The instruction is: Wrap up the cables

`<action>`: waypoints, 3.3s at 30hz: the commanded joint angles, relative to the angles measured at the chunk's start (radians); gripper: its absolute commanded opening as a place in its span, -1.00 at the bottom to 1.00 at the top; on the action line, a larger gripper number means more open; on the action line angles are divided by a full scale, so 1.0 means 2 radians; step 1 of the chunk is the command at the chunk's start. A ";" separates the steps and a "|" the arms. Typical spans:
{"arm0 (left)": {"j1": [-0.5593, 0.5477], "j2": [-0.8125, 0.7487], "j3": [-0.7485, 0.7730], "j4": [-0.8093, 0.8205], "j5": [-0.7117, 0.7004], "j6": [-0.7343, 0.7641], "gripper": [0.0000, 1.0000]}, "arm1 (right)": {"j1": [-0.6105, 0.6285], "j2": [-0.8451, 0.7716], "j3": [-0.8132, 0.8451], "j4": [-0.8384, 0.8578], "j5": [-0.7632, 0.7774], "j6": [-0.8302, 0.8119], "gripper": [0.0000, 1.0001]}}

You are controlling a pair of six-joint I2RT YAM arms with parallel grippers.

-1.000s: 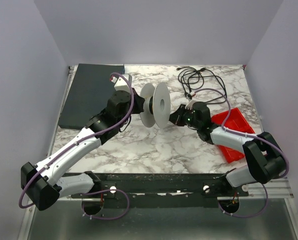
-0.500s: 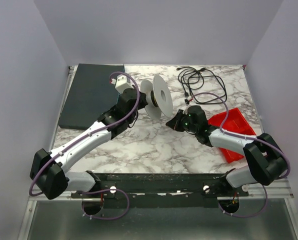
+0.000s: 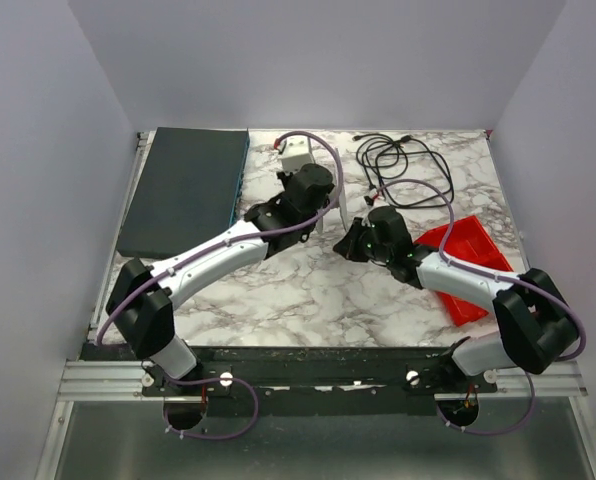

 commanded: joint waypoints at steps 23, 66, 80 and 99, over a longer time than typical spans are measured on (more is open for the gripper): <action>-0.051 0.005 -0.089 0.205 -0.003 0.343 -1.00 | 0.006 -0.026 0.124 -0.150 -0.065 -0.102 -0.99; -0.048 0.043 -0.027 -0.056 -0.015 0.120 -1.00 | 0.006 -0.096 -0.041 0.094 -0.022 0.135 -0.66; -0.050 0.050 -0.025 -0.045 -0.023 0.125 -1.00 | 0.007 -0.105 -0.006 -0.012 0.017 0.092 -0.69; -0.054 -0.017 -0.112 0.149 -0.002 0.316 -1.00 | 0.006 -0.012 0.132 -0.103 0.049 0.008 -0.99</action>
